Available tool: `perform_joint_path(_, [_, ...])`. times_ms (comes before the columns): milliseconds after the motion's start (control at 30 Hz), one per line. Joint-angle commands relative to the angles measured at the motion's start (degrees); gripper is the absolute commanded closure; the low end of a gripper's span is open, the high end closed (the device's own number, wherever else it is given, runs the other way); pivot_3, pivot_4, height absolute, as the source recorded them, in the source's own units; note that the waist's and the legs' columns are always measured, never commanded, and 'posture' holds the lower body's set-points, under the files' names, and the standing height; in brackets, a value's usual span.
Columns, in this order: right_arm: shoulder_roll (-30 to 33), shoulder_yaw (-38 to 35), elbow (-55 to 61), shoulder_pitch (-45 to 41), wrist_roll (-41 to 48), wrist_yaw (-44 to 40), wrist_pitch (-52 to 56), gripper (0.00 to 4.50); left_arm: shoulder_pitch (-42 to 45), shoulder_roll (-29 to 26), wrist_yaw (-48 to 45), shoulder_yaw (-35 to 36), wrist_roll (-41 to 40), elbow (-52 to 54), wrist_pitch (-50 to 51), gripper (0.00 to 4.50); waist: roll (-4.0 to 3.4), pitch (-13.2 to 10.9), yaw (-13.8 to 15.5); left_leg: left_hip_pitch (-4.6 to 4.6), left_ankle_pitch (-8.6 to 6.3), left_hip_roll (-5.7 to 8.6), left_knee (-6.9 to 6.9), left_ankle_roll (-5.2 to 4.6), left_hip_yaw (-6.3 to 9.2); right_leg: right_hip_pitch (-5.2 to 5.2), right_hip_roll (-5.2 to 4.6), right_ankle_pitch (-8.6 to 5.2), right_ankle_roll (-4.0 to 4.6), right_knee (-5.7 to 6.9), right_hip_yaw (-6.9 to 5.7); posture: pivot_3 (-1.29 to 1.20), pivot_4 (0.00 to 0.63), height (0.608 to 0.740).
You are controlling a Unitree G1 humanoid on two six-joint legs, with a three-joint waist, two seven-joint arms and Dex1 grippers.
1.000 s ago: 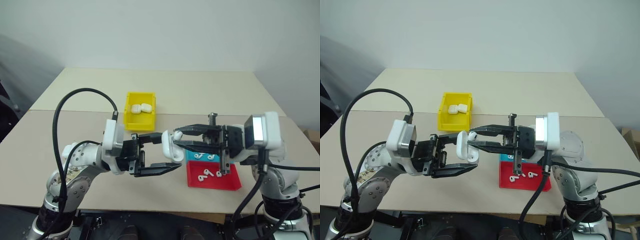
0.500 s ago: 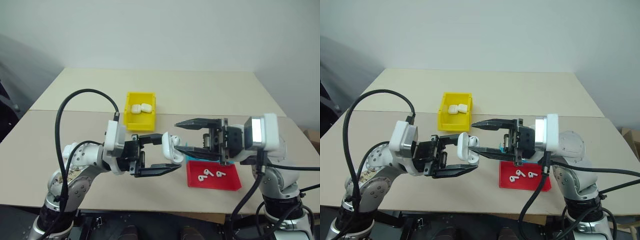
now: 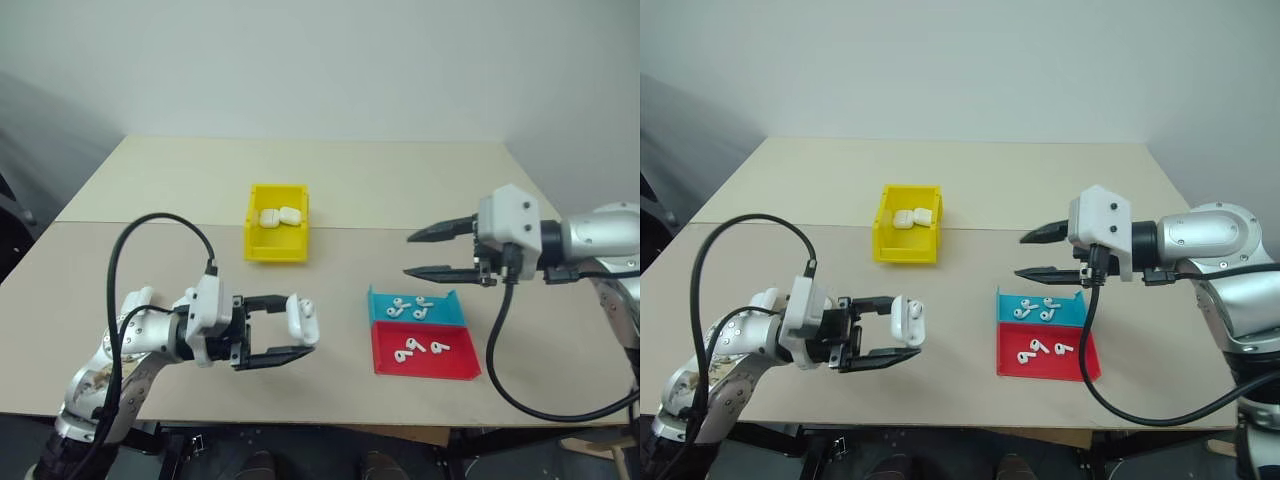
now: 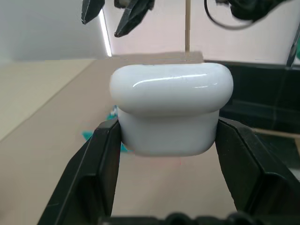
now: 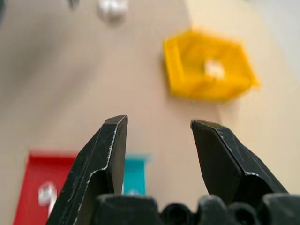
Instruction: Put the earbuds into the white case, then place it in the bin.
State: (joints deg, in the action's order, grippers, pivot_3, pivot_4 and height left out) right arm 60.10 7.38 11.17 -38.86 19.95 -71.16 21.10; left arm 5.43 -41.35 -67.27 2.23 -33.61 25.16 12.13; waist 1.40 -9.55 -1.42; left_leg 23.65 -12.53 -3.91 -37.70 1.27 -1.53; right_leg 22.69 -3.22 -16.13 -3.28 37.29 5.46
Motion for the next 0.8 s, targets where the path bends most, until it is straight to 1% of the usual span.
perform_joint_path(33, [1.03,6.23,-5.15,-4.42,-8.99,-4.42,-3.22,1.84,-2.36,-1.63,-2.25,2.39,0.92,0.45,-3.66,1.74,-0.01,-0.01,0.04,0.04,0.0,0.0,0.0,0.0,-0.01,0.02,-0.01,0.0,0.0,-0.03,0.0,0.0,0.15,0.74])
perform_joint_path(233, [-2.4,17.21,-15.54,-13.43,-22.03,-10.4,-5.31,1.84,-3.61,-1.71,-1.66,2.18,3.16,0.15,-5.9,1.74,-0.04,-0.03,0.42,0.25,0.0,0.0,0.0,0.0,-0.07,0.31,-0.03,0.02,0.0,-0.02,0.02,0.0,0.15,0.74])
perform_joint_path(333, [-5.07,19.93,-20.73,-16.48,-26.38,-11.41,-7.43,1.84,-3.59,-1.18,-0.48,2.06,2.85,1.25,-5.57,1.74,-0.04,-0.03,0.45,0.36,0.0,-0.01,-0.01,0.0,-0.08,0.39,-0.03,0.03,0.01,-0.02,0.02,0.0,0.15,0.74])
perform_joint_path(500, [-8.28,21.5,-26.13,-18.56,-30.75,-12.35,-9.74,1.84,-4.38,-0.85,0.66,1.92,3.16,2.3,-5.84,1.74,-0.05,-0.04,0.62,0.5,0.0,0.0,-0.01,0.0,-0.08,0.5,-0.03,0.05,0.0,-0.01,0.01,0.0,0.15,0.74])
perform_joint_path(600, [-10.05,21.99,-29.2,-18.44,-34.1,-9.91,-12.33,1.84,-5.02,-0.45,1.78,1.82,3.6,2.73,-5.98,1.74,-0.05,-0.04,0.6,0.49,0.0,0.0,-0.02,0.0,-0.08,0.49,-0.03,0.05,0.0,-0.01,0.0,0.0,0.15,0.74])
perform_joint_path(667, [-11.31,21.37,-29.97,-18.41,-34.06,-10.37,-11.07,1.84,-5.32,-0.4,2.18,1.87,3.48,3.09,-5.87,1.74,-0.06,-0.04,0.58,0.49,0.0,0.0,-0.02,0.0,-0.08,0.49,-0.03,0.07,0.01,0.0,0.0,0.0,0.15,0.74])
perform_joint_path(800, [-11.86,21.41,-30.1,-17.35,-35.47,-10.88,-10.8,1.84,-5.74,-0.16,2.87,1.99,3.58,3.66,-5.81,1.74,-0.06,-0.04,0.59,0.48,0.0,0.0,-0.03,0.0,-0.08,0.5,-0.02,0.07,0.02,0.06,0.0,0.0,0.15,0.74])
